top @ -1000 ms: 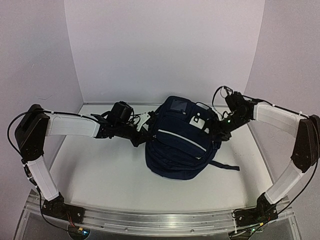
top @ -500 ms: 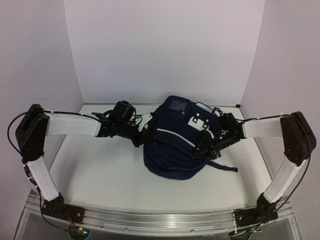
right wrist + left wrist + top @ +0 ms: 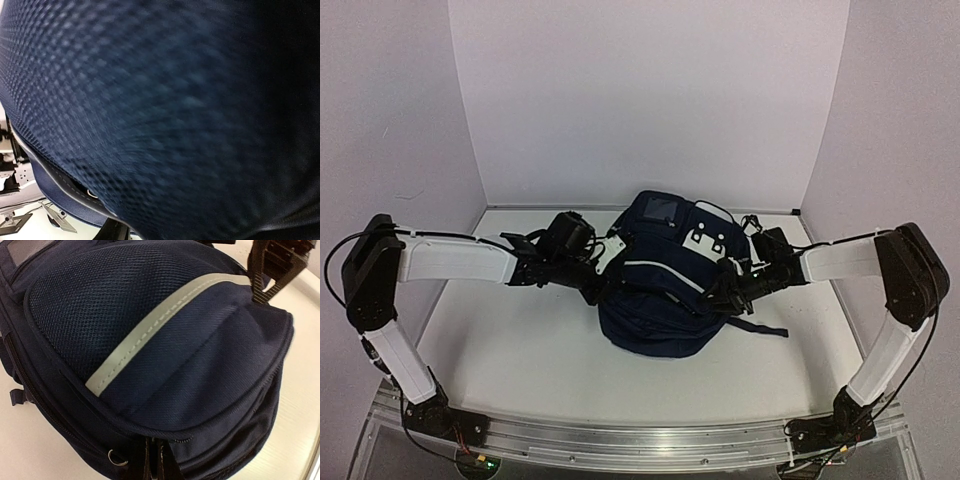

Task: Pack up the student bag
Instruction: Zip the student bag at the center of the board.

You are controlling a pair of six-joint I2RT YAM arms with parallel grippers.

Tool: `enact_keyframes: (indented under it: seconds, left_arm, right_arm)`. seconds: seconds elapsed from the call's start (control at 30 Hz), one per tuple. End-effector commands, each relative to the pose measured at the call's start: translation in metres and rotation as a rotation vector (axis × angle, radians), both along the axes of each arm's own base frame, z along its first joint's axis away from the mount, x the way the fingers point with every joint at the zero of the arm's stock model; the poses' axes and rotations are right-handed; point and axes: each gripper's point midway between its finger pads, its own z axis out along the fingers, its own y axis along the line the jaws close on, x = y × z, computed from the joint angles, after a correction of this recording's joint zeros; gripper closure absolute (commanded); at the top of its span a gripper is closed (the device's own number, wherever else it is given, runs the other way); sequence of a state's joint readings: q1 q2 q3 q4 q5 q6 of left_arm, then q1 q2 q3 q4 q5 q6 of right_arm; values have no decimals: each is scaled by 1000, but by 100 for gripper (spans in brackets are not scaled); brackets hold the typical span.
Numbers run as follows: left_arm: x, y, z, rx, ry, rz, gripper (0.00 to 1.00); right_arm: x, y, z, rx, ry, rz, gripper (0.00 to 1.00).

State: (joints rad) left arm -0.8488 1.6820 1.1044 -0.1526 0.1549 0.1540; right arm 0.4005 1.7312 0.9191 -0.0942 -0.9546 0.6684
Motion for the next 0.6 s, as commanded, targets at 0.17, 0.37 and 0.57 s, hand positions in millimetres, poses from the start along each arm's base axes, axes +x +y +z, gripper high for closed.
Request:
enact_keyframes:
  seconds: [0.17, 0.37, 0.57]
  left_arm:
    - [-63, -7, 26, -61, 85, -203, 100]
    - [-63, -54, 5, -121, 139, -264, 100]
    - [-53, -99, 16, -234, 98, -269, 100]
  right_arm:
    - [49, 13, 27, 10, -211, -92, 96]
    - [60, 27, 33, 28, -207, -97, 100]
    - [54, 42, 33, 40, -207, -76, 100]
